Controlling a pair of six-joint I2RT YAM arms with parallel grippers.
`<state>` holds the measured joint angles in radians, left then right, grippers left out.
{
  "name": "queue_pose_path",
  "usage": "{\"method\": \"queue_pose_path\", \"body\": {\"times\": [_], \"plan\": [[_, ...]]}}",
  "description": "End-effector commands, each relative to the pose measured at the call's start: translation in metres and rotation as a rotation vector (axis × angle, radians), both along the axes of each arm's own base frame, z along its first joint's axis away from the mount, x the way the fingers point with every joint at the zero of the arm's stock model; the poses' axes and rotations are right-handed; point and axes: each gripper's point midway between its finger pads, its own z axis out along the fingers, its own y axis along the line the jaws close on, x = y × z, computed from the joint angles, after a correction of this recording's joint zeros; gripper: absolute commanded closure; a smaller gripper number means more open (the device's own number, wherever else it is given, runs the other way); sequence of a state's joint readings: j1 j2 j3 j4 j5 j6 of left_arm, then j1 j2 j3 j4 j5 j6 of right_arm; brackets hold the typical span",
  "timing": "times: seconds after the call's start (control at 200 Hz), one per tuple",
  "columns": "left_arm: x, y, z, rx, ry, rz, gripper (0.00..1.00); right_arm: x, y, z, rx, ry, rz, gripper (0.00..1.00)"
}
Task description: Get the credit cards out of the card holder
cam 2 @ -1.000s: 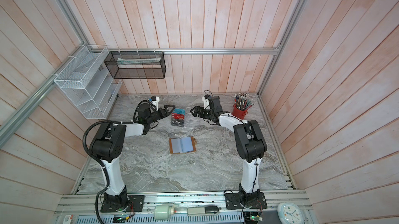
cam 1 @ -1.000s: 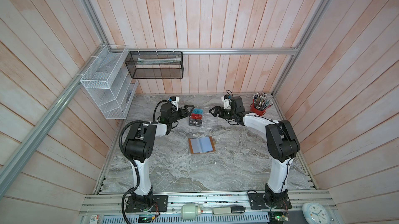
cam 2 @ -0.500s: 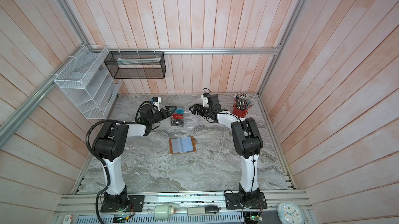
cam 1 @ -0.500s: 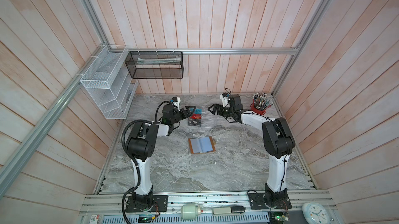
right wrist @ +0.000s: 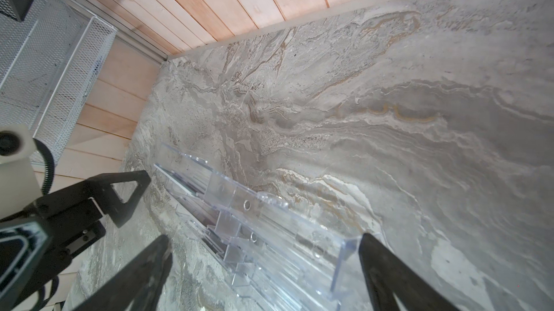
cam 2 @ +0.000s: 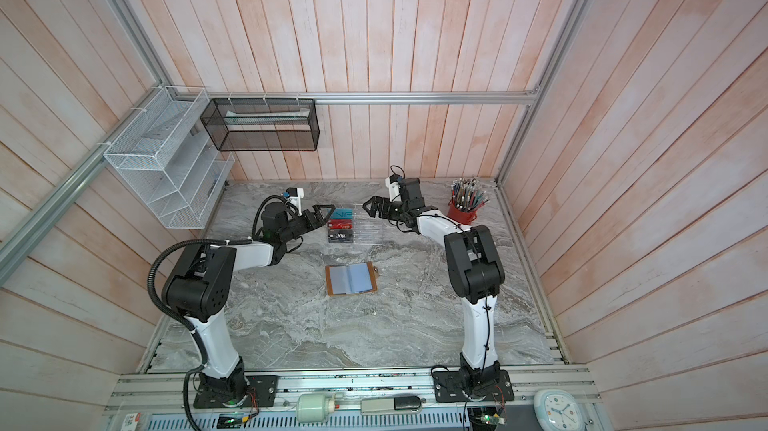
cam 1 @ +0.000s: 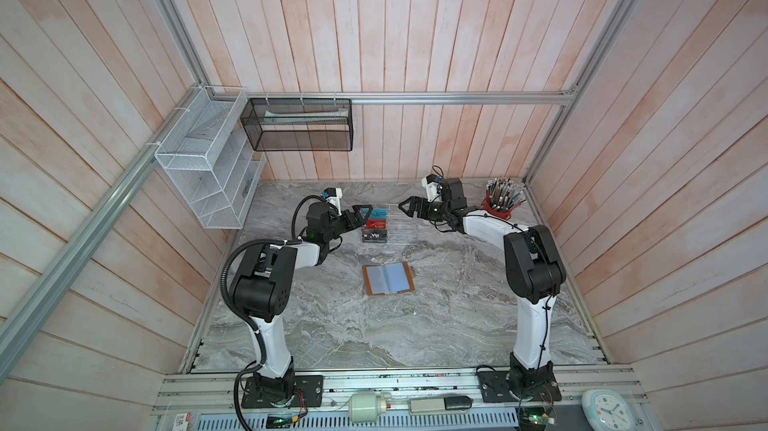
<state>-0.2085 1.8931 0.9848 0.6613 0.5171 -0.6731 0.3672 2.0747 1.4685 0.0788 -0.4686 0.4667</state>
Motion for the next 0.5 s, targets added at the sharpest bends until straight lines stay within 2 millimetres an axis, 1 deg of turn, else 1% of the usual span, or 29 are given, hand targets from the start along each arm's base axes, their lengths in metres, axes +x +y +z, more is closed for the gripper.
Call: {"method": "queue_pose_path", "body": {"times": [0.0,0.08,0.135,0.215,0.285,0.385,0.41,0.495], "plan": [[-0.003,0.015,0.011,0.059,-0.034,0.032,0.0,0.0,-0.008,0.015,-0.026,-0.025,-0.011,0.02],[-0.007,0.023,0.024,0.091,-0.058,0.05,0.0,-0.004,-0.016,0.024,-0.037,-0.039,-0.027,0.02],[-0.012,0.031,0.036,0.137,-0.088,0.07,0.0,-0.007,-0.026,0.033,-0.055,-0.056,-0.049,0.02],[-0.021,0.048,0.056,0.243,-0.149,0.13,0.0,-0.012,-0.05,0.046,-0.1,-0.092,-0.122,0.02],[-0.032,0.071,0.072,0.364,-0.203,0.211,0.0,-0.016,-0.082,0.054,-0.151,-0.12,-0.225,0.02],[-0.05,0.117,0.084,0.534,-0.244,0.369,0.0,-0.024,-0.137,0.057,-0.26,-0.165,-0.393,0.02],[-0.055,0.131,0.085,0.57,-0.246,0.417,0.0,-0.027,-0.149,0.057,-0.289,-0.181,-0.427,0.02],[-0.073,0.175,0.072,0.633,-0.221,0.553,0.0,-0.037,-0.193,0.053,-0.386,-0.211,-0.562,0.02]]}}
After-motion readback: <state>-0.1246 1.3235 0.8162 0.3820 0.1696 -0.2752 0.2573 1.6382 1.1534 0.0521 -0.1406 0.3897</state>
